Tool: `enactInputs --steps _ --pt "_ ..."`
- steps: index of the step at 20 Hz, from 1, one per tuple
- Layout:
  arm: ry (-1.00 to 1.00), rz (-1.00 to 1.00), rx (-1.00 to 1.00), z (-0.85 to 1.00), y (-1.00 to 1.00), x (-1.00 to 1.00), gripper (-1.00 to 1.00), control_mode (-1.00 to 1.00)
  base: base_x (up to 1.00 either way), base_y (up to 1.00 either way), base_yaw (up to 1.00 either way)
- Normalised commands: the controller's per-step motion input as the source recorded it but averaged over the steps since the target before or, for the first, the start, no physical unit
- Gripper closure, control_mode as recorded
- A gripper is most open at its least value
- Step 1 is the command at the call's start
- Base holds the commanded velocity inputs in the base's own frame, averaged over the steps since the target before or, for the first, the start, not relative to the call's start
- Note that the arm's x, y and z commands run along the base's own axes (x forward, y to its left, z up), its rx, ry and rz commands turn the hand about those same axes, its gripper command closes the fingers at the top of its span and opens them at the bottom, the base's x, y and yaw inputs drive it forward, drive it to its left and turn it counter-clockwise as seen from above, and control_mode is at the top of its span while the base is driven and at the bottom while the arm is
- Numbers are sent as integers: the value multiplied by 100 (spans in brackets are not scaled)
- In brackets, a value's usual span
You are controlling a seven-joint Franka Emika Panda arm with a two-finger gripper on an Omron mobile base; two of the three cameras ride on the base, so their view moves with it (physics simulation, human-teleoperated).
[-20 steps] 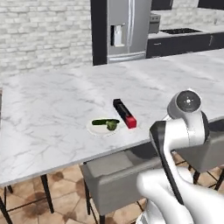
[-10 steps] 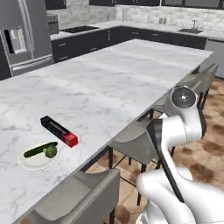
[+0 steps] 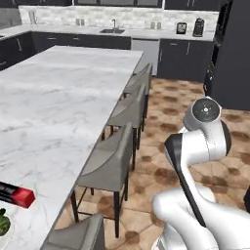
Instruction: Retrieve the tupperware and aluminum foil from the cabinet and place them on the dining counter near the plate with cucumber and broccoli to prepare for storing leftovers.
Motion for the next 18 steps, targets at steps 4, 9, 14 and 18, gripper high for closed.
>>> enactInputs --steps 4,9,14,18 --pt "0 0 0 0 0 0 -100 100 38 0 -69" --pt "0 0 0 0 0 0 -100 100 60 0 -62" --pt "0 0 0 0 0 0 -100 100 100 49 -32" --pt "0 0 0 0 0 0 -100 100 100 68 -13"
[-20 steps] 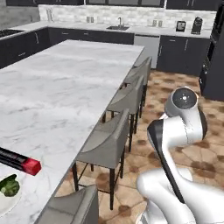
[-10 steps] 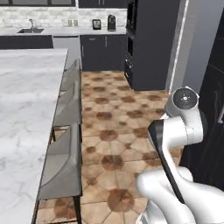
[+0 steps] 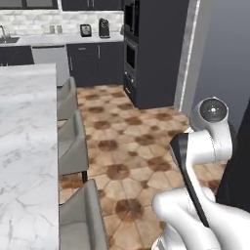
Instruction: Retrieve the tupperware and aluminum foil from the cabinet and place them on the dining counter near the plate with cucumber and broccoli to prepare for storing leftovers.
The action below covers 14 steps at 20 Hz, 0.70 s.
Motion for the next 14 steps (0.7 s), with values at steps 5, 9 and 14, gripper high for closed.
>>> enactInputs --steps 5,9,14 --pt "0 0 0 0 0 0 -100 100 100 56 -5" --pt "0 0 0 0 0 0 -100 100 100 25 0" --pt "0 0 0 0 0 0 -100 100 100 0 0"
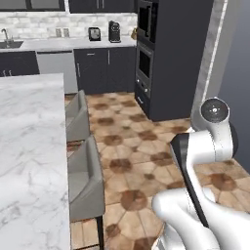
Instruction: Retrieve the tupperware and aluminum foil from the cabinet and place them on the dining counter near the plate with cucumber and broccoli to prepare for storing leftovers.
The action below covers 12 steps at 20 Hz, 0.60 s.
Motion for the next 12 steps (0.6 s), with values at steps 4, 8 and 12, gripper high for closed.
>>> enactInputs --steps 4,8,12 --pt "0 0 0 0 0 0 -100 100 100 0 -8" --pt "0 0 0 0 0 0 -100 100 100 0 -12" --pt "0 0 0 0 0 0 -100 100 100 0 -17"
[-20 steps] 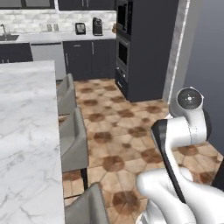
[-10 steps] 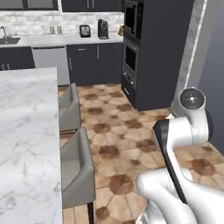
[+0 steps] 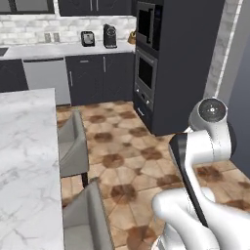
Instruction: Retrieve the tupperware and aluminum foil from the cabinet and place them on the dining counter near the plate with cucumber and broccoli to prepare for storing leftovers.
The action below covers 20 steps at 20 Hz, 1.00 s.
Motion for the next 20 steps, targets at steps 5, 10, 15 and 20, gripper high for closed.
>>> enactInputs --steps 5,10,15,20 --pt "0 0 0 0 0 0 -100 100 100 6 -18" --pt "0 0 0 0 0 0 -100 100 100 9 -16" --pt "0 0 0 0 0 0 -100 100 100 8 -18" --pt "0 0 0 0 0 0 -100 100 100 21 -9"
